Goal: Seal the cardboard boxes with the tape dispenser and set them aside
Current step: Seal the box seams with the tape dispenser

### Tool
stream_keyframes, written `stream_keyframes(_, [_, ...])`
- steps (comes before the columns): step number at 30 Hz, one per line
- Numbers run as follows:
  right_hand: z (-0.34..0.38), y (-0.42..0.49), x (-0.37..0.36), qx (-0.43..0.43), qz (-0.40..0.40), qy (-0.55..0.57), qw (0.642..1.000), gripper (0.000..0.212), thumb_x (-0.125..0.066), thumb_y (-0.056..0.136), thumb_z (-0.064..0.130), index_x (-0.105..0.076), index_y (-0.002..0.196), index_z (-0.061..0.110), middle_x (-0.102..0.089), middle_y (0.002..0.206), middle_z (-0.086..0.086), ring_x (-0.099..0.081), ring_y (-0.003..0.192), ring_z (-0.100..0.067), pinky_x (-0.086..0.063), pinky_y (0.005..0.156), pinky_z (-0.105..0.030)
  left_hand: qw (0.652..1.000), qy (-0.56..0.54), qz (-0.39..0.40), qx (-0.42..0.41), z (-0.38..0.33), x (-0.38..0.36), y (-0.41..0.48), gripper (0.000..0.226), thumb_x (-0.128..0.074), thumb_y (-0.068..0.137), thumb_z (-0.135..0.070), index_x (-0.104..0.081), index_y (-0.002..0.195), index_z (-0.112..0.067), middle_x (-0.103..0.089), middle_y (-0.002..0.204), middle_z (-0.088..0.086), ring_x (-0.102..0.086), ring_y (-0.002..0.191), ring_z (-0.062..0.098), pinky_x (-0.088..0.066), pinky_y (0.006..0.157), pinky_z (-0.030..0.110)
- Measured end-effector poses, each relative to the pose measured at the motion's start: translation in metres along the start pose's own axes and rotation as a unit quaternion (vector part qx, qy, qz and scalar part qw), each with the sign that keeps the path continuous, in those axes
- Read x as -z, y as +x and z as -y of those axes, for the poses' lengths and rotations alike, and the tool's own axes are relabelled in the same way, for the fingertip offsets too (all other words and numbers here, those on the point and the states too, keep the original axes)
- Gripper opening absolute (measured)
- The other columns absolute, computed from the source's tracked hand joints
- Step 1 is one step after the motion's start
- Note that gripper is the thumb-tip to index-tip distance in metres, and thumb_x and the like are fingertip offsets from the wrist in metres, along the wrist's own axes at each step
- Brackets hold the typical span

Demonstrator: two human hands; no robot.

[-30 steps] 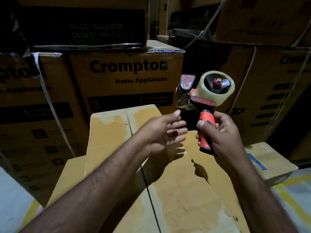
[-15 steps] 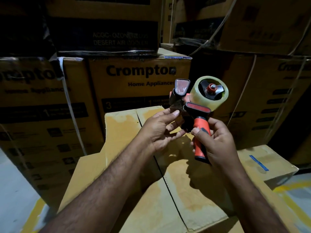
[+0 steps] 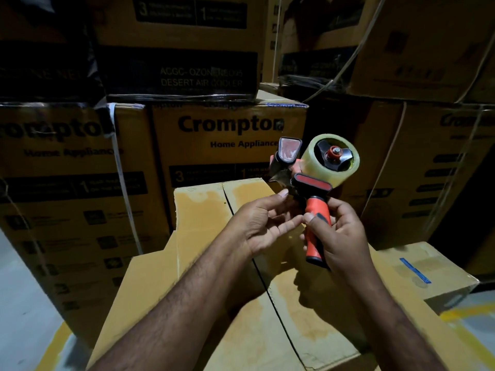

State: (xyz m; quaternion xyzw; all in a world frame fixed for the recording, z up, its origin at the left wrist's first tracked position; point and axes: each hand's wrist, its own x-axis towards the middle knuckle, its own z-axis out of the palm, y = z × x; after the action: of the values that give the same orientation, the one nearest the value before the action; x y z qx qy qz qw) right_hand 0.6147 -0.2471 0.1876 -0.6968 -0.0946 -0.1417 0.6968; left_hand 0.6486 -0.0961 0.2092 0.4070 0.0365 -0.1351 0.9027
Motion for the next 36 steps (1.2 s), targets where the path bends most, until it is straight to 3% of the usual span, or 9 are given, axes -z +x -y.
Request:
stream_keyframes(3, [-0.004,0.000,-0.002,0.035,-0.022,-0.032,0.999,0.046,-0.069,0.090,0.009,-0.049,0.131,0.018,-0.062,0.108,-0.005,-0.068,0.078,-0.006,-0.056,0.062,-0.020,0.999,-0.008,0.031,-0.007,0.000,0.001,0.001,0.026,-0.071,0.086,-0.012,-0.066,0.109,0.000,-0.067,0.119,0.026,-0.064,0.115,0.036,-0.058,0.091,0.053])
stream_keyframes(6, [-0.007,0.000,-0.003,0.070,-0.038,-0.088,0.993,0.054,-0.073,0.089,0.014,-0.049,0.136,0.018,-0.059,0.115,0.007,-0.065,0.089,-0.001,-0.056,0.070,-0.024,0.994,0.065,0.058,-0.062,0.002,-0.002,-0.001,0.040,-0.078,0.075,-0.021,-0.068,0.112,-0.008,-0.075,0.109,0.014,-0.072,0.104,0.031,-0.058,0.090,0.051])
stream_keyframes(8, [-0.008,0.001,-0.004,0.078,-0.044,-0.102,0.991,0.058,-0.075,0.087,0.016,-0.048,0.139,0.017,-0.058,0.115,0.010,-0.065,0.090,-0.001,-0.056,0.073,-0.026,0.986,0.121,0.041,-0.111,0.004,-0.002,0.000,0.042,-0.080,0.076,-0.021,-0.067,0.114,-0.009,-0.077,0.105,0.009,-0.073,0.101,0.027,-0.061,0.085,0.048])
stream_keyframes(16, [-0.007,-0.001,-0.005,0.090,-0.042,-0.127,0.987,0.063,-0.074,0.088,0.025,-0.043,0.143,0.022,-0.052,0.118,0.017,-0.064,0.097,-0.004,-0.055,0.069,-0.021,0.927,0.280,-0.041,-0.245,0.013,0.010,0.013,0.036,-0.077,0.088,-0.019,-0.063,0.120,-0.018,-0.073,0.111,0.004,-0.070,0.106,0.021,-0.059,0.089,0.054])
stream_keyframes(19, [-0.008,0.001,-0.006,0.089,-0.040,-0.121,0.988,0.064,-0.074,0.088,0.025,-0.043,0.143,0.022,-0.052,0.114,0.019,-0.063,0.096,0.002,-0.057,0.072,-0.023,0.933,0.264,-0.048,-0.241,0.010,0.013,0.015,0.035,-0.070,0.093,-0.011,-0.060,0.125,-0.019,-0.073,0.114,0.001,-0.070,0.108,0.020,-0.059,0.090,0.053])
stream_keyframes(24, [-0.012,0.002,-0.009,0.095,-0.036,-0.116,0.988,0.062,-0.073,0.088,0.024,-0.043,0.142,0.023,-0.050,0.112,0.022,-0.060,0.094,0.011,-0.054,0.066,-0.016,0.939,0.249,-0.045,-0.234,0.007,0.013,0.014,0.034,-0.064,0.097,-0.009,-0.058,0.130,-0.014,-0.075,0.112,0.001,-0.072,0.106,0.019,-0.061,0.086,0.051])
stream_keyframes(28, [-0.016,0.003,-0.010,0.100,-0.035,-0.121,0.987,0.064,-0.073,0.089,0.023,-0.042,0.144,0.019,-0.048,0.113,0.024,-0.060,0.093,0.013,-0.053,0.065,-0.014,0.962,0.201,-0.048,-0.176,0.007,0.008,0.008,0.013,-0.053,0.103,-0.011,-0.063,0.110,-0.014,-0.076,0.105,0.007,-0.076,0.095,0.023,-0.063,0.072,0.041])
stream_keyframes(33, [-0.019,0.005,-0.010,0.108,-0.035,-0.130,0.985,0.065,-0.072,0.089,0.022,-0.041,0.146,0.017,-0.047,0.112,0.026,-0.055,0.094,0.021,-0.051,0.064,-0.008,0.990,0.091,-0.033,-0.100,0.002,0.004,0.004,0.008,-0.052,0.103,-0.009,-0.058,0.100,-0.005,-0.074,0.089,0.017,-0.075,0.076,0.028,-0.062,0.070,0.042])
stream_keyframes(36, [-0.020,0.004,-0.009,0.109,-0.037,-0.136,0.984,0.068,-0.073,0.089,0.024,-0.041,0.148,0.017,-0.047,0.114,0.026,-0.056,0.095,0.020,-0.052,0.065,-0.011,0.999,0.003,-0.014,-0.033,-0.001,0.003,-0.004,0.015,-0.049,0.101,-0.014,-0.058,0.099,-0.002,-0.073,0.080,0.016,-0.074,0.074,0.029,-0.062,0.069,0.039])
